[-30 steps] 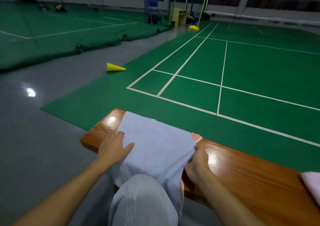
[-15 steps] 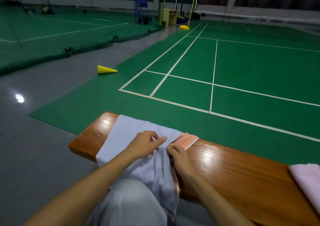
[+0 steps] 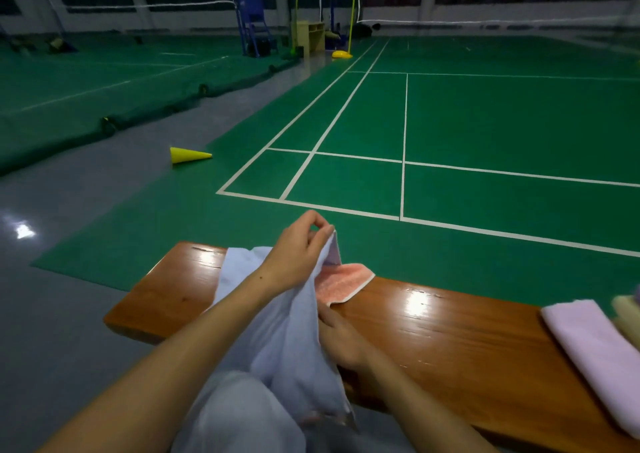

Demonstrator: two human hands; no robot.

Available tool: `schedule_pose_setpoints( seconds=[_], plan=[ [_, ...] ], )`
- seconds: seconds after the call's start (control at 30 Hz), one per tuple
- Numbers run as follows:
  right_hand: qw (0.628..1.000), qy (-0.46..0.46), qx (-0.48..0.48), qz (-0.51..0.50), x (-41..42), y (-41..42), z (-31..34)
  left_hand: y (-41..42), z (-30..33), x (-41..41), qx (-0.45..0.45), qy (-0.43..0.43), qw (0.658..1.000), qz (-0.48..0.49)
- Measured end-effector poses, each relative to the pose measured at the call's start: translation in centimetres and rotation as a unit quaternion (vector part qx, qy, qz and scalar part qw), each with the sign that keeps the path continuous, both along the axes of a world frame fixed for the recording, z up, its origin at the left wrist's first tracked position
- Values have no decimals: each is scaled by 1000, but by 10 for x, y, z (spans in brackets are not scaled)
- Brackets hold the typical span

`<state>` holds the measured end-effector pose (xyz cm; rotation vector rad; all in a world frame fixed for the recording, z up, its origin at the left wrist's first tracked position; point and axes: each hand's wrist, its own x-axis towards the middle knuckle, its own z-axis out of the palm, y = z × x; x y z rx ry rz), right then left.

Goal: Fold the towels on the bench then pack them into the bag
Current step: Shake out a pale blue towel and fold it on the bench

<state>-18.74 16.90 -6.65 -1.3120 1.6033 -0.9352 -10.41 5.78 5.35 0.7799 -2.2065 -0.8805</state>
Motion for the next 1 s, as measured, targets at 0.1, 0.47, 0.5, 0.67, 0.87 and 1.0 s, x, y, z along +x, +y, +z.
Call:
schedule_pose_setpoints(
  seconds=[0.1,0.47,0.5,0.67,0.87,1.0],
  plan=[
    [963,-224,5,-153,-9,-5,6,7,6,-17,-16,7,1000,-14],
    [857,-330,-5,-396,-63,8,-20,-33,-95,33,-19,-275,955,113],
    [844,-335,-3,-418,-64,9,-18,-43,-102,47,-12,-294,940,171],
    [849,-308,16,-430,-56,14,-15,-65,-119,77,149,-319,895,275],
    [843,-333,1,-424,-57,20,-4,-71,-100,71,102,-219,924,296],
    [852,-323,2,-412,-55,17,-9,-45,-72,44,-63,-128,967,210]
  ],
)
